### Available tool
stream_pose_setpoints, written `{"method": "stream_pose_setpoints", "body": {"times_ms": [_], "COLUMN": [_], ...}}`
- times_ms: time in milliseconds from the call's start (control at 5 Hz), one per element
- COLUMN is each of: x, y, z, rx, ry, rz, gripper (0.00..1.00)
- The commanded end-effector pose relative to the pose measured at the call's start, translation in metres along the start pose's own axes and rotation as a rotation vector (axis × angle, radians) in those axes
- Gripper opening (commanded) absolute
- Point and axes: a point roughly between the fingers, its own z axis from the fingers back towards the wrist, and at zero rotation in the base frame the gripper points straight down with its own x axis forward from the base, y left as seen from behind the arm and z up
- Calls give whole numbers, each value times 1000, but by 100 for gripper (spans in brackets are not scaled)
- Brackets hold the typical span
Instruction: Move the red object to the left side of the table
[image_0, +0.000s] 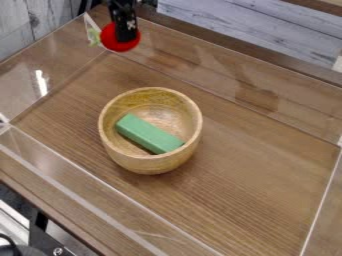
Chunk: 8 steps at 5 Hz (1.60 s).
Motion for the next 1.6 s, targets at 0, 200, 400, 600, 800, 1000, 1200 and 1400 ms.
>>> {"method": "stream_pose_setpoints", "body": {"times_ms": [0, 200, 400, 600, 800, 1000, 1200, 1400], "x": [-4, -7, -4, -1, -3, -6, -5, -5], "y": [26, 35, 41, 41, 37, 35, 35, 36], "z": [24, 23, 10, -2, -9, -14, -17, -21], "rx": [76, 76, 72, 70, 70, 67, 69, 68], "ry": [-33, -31, -26, -23, -21, -24, -33, -42], "rz": [43, 74, 13, -51, -6, 52, 117, 175], "gripper": [0, 0, 0, 0, 0, 0, 0, 0]}}
